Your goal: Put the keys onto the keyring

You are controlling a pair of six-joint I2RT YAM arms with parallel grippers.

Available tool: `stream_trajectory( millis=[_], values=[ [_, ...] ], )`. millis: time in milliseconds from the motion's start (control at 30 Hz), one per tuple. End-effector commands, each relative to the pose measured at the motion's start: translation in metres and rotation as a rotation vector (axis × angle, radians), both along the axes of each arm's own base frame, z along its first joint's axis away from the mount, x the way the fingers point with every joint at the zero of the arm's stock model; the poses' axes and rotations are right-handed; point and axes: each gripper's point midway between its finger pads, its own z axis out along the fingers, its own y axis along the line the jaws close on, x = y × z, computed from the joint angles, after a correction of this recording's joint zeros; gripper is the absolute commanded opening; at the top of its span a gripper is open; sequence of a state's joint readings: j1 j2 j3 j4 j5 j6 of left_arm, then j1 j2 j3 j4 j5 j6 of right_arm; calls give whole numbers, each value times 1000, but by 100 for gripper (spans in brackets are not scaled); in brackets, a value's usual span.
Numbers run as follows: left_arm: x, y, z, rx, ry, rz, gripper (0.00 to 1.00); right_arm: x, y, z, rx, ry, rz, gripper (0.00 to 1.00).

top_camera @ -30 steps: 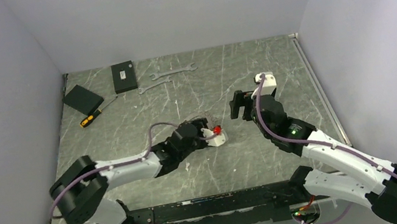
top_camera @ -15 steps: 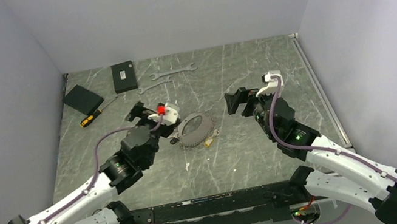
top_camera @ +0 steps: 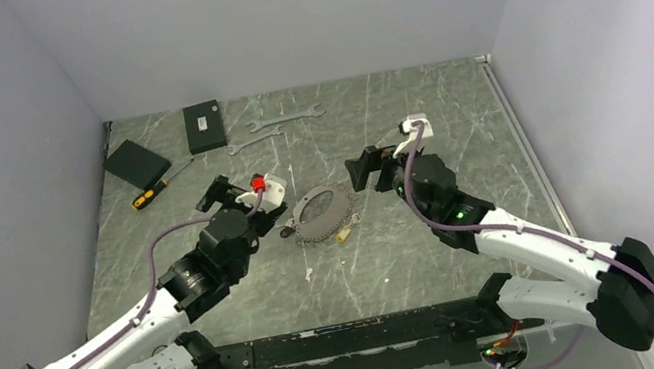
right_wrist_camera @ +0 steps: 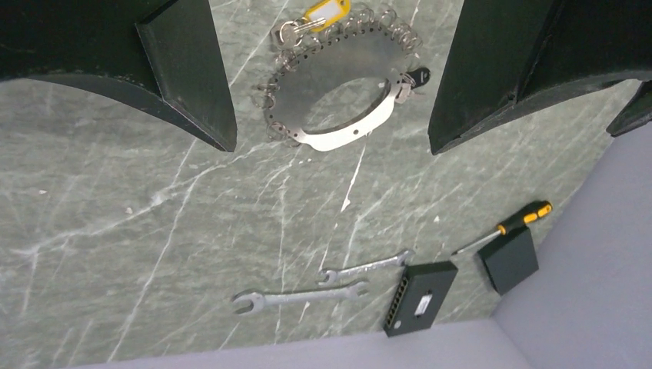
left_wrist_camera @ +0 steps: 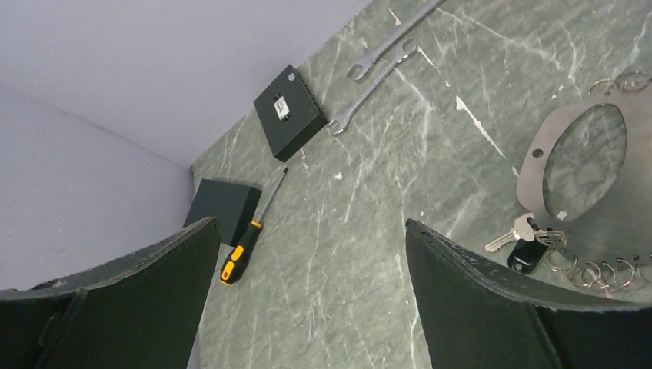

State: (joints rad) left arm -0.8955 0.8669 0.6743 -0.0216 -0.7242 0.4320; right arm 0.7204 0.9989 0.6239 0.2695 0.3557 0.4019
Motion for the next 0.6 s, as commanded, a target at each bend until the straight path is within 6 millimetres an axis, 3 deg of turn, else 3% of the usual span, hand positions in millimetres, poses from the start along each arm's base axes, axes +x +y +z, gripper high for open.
stream_trajectory(
  millis=[0,567],
  values=[
    [2,-3,-3,9,15,-5,94,11,22,35,59,-85,63,100],
    [-5,-12,-14,30,71,-82,92,27,48,15,36,19,89,100]
  ],
)
